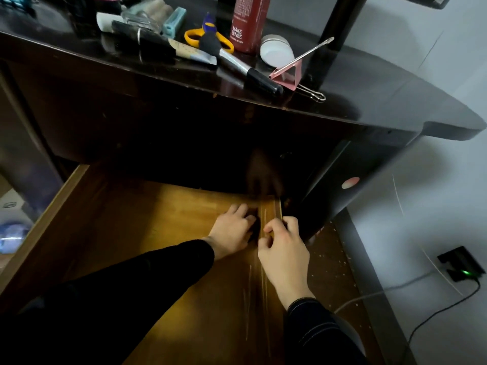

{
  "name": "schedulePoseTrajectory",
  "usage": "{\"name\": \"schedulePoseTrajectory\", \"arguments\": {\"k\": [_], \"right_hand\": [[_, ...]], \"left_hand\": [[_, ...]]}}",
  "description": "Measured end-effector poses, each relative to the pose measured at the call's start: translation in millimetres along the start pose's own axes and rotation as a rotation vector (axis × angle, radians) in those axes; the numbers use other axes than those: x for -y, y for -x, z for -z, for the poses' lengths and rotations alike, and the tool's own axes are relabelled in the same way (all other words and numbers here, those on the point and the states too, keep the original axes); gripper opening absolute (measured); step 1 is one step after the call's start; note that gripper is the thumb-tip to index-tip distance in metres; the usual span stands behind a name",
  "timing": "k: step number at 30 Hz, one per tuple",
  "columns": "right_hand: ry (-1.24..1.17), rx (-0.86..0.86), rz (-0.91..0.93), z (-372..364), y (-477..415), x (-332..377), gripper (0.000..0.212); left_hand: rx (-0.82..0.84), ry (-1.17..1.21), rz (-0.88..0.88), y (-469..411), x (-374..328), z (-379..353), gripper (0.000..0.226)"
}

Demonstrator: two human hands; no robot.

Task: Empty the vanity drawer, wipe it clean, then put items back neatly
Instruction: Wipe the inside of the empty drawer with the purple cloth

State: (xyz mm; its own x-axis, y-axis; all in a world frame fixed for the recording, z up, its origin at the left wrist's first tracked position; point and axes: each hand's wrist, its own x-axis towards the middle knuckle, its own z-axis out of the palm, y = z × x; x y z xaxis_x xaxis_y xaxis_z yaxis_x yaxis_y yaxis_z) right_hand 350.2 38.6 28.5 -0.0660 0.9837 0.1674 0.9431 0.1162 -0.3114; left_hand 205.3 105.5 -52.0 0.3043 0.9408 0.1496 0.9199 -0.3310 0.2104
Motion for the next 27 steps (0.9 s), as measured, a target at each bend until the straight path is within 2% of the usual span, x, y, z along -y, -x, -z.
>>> {"name": "schedulePoseTrajectory", "arguments": {"k": [3, 10, 15, 17, 21, 27], "right_hand": [[0.007, 0.001, 0.006, 2, 1, 1, 0.013], [0.029, -0.006, 0.013, 4, 5, 4, 0.015], [0.043, -0.005, 0.013, 2, 5, 3, 0.017], [0.051, -0.01, 0.016, 0, 4, 1, 0.018], [0.04, -0.012, 0.019, -1, 3, 0, 0.014], [0.014, -0.018, 0.014, -1, 2, 1, 0.012]], "left_hand": [[0.046, 0.055, -0.099, 35, -8, 7, 0.043], [0.322, 0.122, -0.48, 132, -28, 25, 0.042], [0.382, 0.059, -0.56, 127, -23, 36, 0.045], [0.35, 0.057, -0.51, 107, -16, 36, 0.044], [0.231, 0.076, -0.255, 47, 2, 35, 0.037], [0.07, 0.103, 0.064, -22, 31, 16, 0.044]]}}
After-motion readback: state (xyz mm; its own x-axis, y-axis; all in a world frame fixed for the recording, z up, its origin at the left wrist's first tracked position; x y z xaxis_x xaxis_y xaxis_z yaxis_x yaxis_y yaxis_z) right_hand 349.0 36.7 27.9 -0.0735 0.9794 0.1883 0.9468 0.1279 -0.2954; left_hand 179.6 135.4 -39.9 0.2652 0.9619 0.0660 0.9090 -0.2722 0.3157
